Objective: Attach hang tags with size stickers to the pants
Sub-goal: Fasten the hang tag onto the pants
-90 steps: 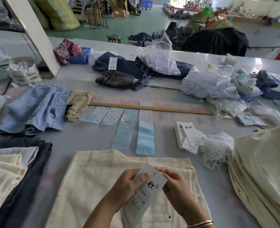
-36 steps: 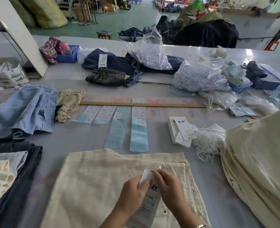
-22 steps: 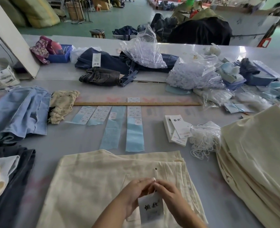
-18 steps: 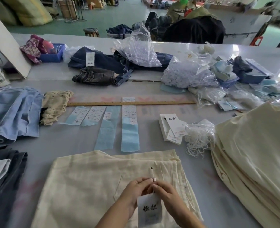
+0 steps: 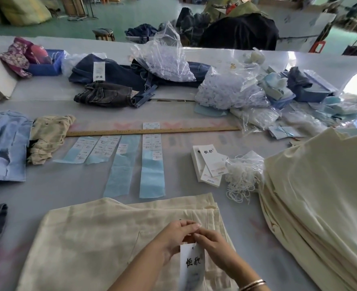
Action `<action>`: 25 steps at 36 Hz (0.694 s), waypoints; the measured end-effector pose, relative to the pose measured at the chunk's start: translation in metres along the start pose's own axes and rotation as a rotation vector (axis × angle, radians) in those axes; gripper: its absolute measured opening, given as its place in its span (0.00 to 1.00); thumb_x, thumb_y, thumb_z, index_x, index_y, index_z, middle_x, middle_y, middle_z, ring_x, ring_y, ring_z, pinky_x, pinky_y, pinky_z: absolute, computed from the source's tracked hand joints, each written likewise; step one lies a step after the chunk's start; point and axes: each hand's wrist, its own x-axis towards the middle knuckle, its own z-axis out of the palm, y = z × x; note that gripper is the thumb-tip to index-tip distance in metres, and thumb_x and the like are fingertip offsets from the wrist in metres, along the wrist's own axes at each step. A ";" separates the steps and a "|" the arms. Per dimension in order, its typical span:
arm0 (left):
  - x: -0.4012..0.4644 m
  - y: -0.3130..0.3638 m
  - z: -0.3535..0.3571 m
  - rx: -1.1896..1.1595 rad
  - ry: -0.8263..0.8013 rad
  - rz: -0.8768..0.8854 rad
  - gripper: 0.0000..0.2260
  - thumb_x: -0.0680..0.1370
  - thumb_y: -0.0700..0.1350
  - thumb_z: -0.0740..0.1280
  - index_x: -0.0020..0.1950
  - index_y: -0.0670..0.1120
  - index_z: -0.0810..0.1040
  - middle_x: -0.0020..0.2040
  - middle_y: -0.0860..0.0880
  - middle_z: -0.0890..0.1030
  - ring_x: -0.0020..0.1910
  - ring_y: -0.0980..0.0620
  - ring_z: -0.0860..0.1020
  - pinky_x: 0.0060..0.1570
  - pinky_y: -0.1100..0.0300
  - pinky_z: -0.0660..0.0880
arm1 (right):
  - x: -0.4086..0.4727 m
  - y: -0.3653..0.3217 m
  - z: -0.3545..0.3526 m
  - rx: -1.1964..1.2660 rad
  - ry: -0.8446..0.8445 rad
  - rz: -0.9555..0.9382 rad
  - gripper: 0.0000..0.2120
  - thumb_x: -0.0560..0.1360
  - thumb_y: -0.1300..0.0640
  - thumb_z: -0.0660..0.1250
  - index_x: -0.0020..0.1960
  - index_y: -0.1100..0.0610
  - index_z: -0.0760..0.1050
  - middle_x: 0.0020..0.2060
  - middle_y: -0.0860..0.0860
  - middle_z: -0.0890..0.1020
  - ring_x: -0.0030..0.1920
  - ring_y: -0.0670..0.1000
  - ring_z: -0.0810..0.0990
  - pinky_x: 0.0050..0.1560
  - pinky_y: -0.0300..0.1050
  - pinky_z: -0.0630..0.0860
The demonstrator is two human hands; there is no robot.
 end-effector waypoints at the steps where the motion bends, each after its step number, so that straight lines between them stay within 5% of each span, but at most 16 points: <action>1: 0.003 0.002 0.000 0.012 -0.002 -0.004 0.05 0.77 0.41 0.68 0.50 0.42 0.82 0.42 0.45 0.83 0.40 0.52 0.80 0.43 0.61 0.77 | 0.003 0.001 -0.003 -0.017 -0.020 -0.010 0.14 0.80 0.64 0.58 0.53 0.53 0.81 0.50 0.49 0.85 0.54 0.48 0.82 0.58 0.42 0.75; 6: 0.018 0.010 0.003 0.048 0.013 0.003 0.03 0.77 0.41 0.68 0.46 0.43 0.80 0.37 0.48 0.82 0.34 0.54 0.79 0.37 0.63 0.76 | 0.019 0.002 -0.016 -0.071 -0.102 -0.028 0.14 0.79 0.62 0.58 0.53 0.53 0.81 0.52 0.47 0.84 0.57 0.45 0.80 0.61 0.39 0.72; 11: 0.036 0.019 0.013 0.178 0.083 0.078 0.11 0.81 0.41 0.62 0.39 0.42 0.76 0.32 0.45 0.75 0.29 0.53 0.72 0.32 0.64 0.71 | 0.039 0.007 -0.027 -0.109 -0.041 -0.018 0.14 0.78 0.63 0.59 0.43 0.52 0.81 0.38 0.47 0.82 0.40 0.45 0.77 0.46 0.38 0.72; 14: 0.045 0.023 0.017 0.195 0.087 0.035 0.11 0.81 0.45 0.61 0.39 0.46 0.75 0.29 0.49 0.72 0.26 0.56 0.69 0.30 0.65 0.67 | 0.047 0.009 -0.033 -0.115 -0.026 -0.039 0.12 0.78 0.63 0.59 0.42 0.58 0.80 0.38 0.49 0.83 0.43 0.46 0.79 0.51 0.43 0.74; 22: 0.066 0.031 0.013 0.226 0.118 0.005 0.04 0.77 0.44 0.68 0.46 0.44 0.80 0.36 0.47 0.80 0.30 0.55 0.76 0.30 0.65 0.73 | 0.064 0.009 -0.044 -0.105 -0.072 -0.024 0.13 0.77 0.68 0.60 0.47 0.58 0.81 0.45 0.54 0.84 0.49 0.51 0.81 0.57 0.44 0.75; 25: 0.073 0.030 0.015 0.199 0.217 0.071 0.04 0.77 0.43 0.69 0.44 0.43 0.80 0.37 0.45 0.81 0.32 0.52 0.78 0.36 0.61 0.76 | 0.066 0.007 -0.047 -0.065 -0.005 -0.023 0.13 0.78 0.67 0.61 0.44 0.57 0.82 0.43 0.50 0.84 0.45 0.47 0.82 0.50 0.38 0.75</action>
